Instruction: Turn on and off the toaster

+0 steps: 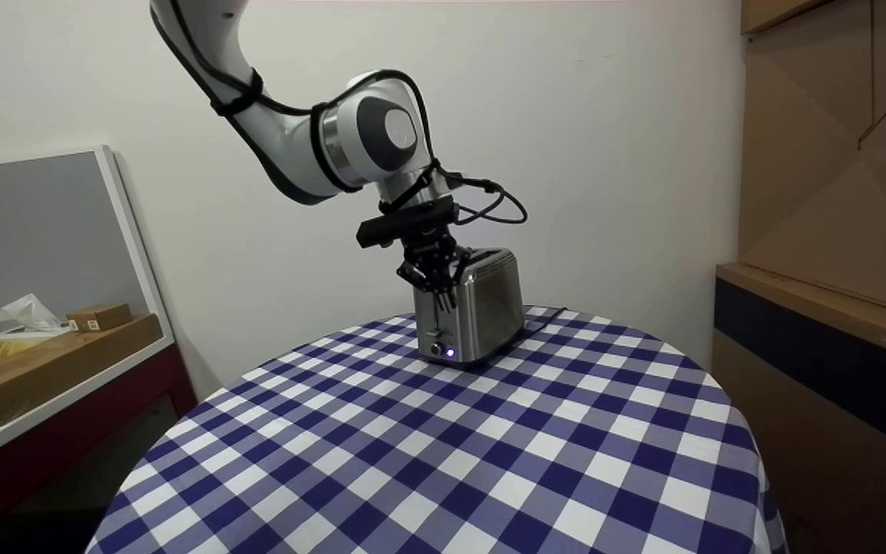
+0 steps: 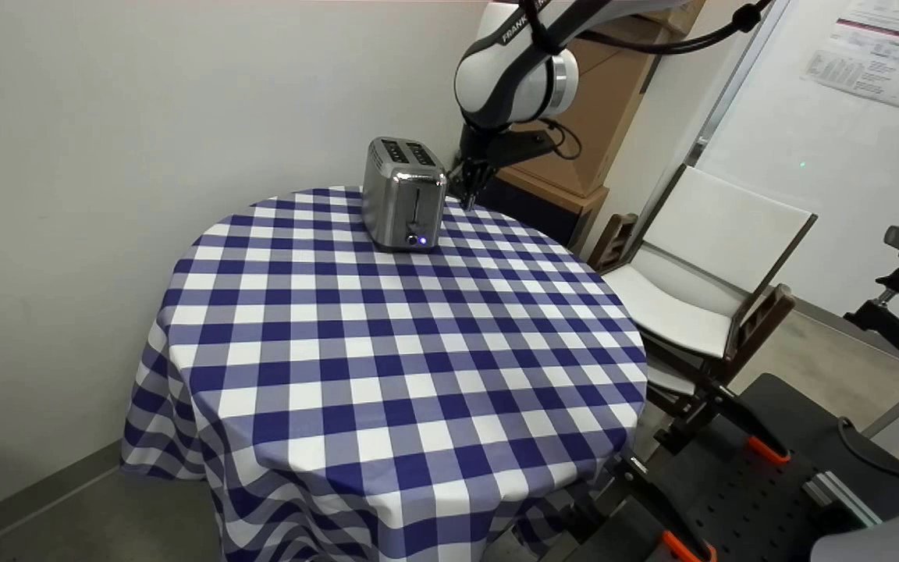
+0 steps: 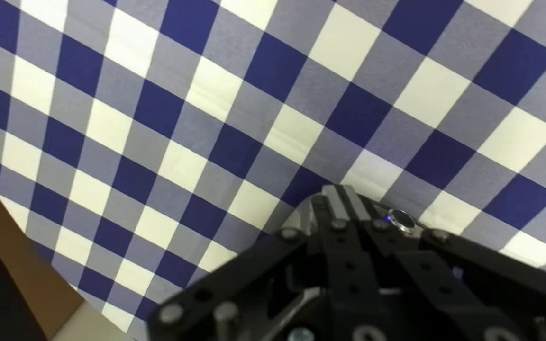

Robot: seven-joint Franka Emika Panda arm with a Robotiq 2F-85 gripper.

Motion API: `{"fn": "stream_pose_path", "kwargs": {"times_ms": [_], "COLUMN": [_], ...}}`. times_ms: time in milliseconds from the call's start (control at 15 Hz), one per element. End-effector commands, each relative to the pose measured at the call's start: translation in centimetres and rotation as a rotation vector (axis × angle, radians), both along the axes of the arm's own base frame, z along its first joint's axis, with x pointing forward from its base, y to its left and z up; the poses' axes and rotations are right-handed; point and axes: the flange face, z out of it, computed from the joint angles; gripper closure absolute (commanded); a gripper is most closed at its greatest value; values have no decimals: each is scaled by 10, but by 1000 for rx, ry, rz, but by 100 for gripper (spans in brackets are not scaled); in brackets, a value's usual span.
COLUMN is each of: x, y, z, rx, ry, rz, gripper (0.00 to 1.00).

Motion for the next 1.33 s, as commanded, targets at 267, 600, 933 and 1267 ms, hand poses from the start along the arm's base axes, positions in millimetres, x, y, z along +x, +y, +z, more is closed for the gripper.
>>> {"fn": "stream_pose_path", "kwargs": {"times_ms": [267,600,933,1267], "x": [-6,-2,6,21], "y": [22,30,32,38], "z": [-26,-54,-81,-93], "rx": [-43,-83,-88,-90], "ry": [-32,-15,-22,-77], "rz": [65,110,127,156], "gripper": [100,100,100,100]}}
